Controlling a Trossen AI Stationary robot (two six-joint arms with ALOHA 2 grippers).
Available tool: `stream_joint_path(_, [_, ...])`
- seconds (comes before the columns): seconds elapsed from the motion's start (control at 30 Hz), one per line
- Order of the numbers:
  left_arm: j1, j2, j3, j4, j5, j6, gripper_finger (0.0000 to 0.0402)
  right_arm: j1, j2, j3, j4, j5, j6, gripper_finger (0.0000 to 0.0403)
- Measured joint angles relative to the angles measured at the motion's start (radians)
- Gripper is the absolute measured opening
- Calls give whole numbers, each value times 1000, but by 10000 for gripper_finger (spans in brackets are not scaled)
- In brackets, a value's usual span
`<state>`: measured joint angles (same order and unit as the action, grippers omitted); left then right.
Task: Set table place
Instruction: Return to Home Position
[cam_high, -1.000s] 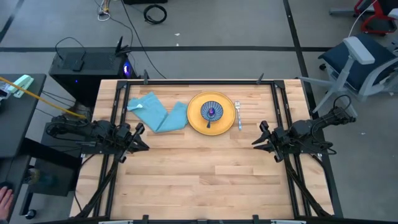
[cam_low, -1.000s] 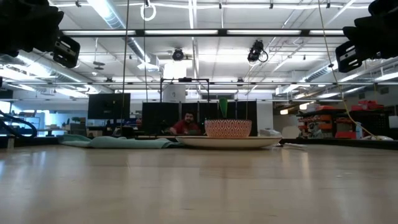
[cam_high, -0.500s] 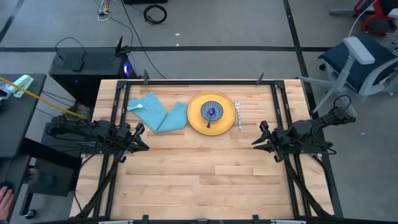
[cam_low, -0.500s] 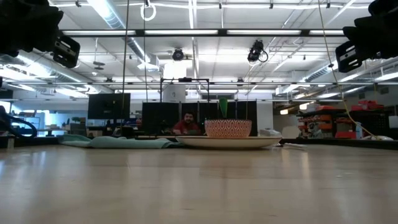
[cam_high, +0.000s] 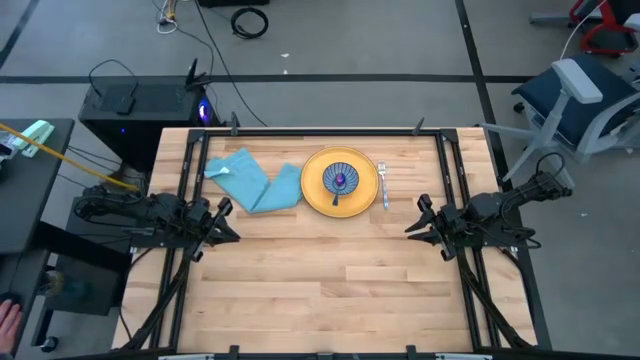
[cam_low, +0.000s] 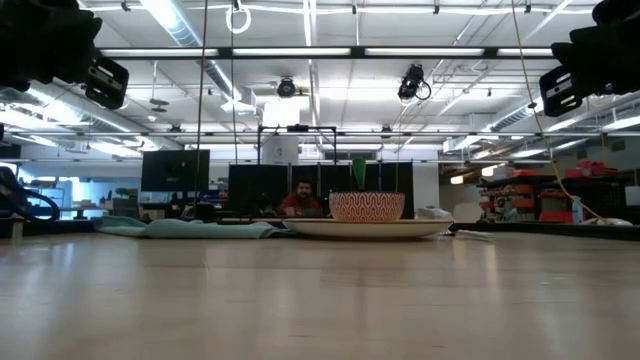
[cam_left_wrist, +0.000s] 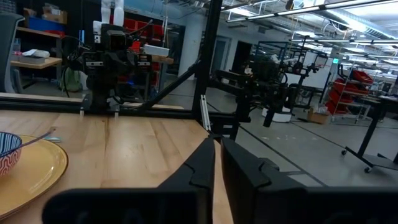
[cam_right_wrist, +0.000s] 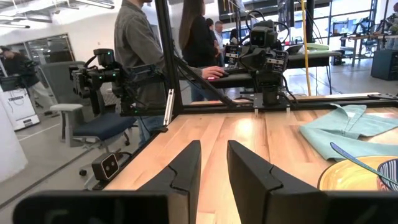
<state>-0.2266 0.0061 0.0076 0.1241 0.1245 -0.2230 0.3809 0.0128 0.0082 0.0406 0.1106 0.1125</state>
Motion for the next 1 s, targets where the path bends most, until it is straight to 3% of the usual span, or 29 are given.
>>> stream_joint_path(1.0, [0,0,0,0,0,0,30,0,0,0,0,0,0,85])
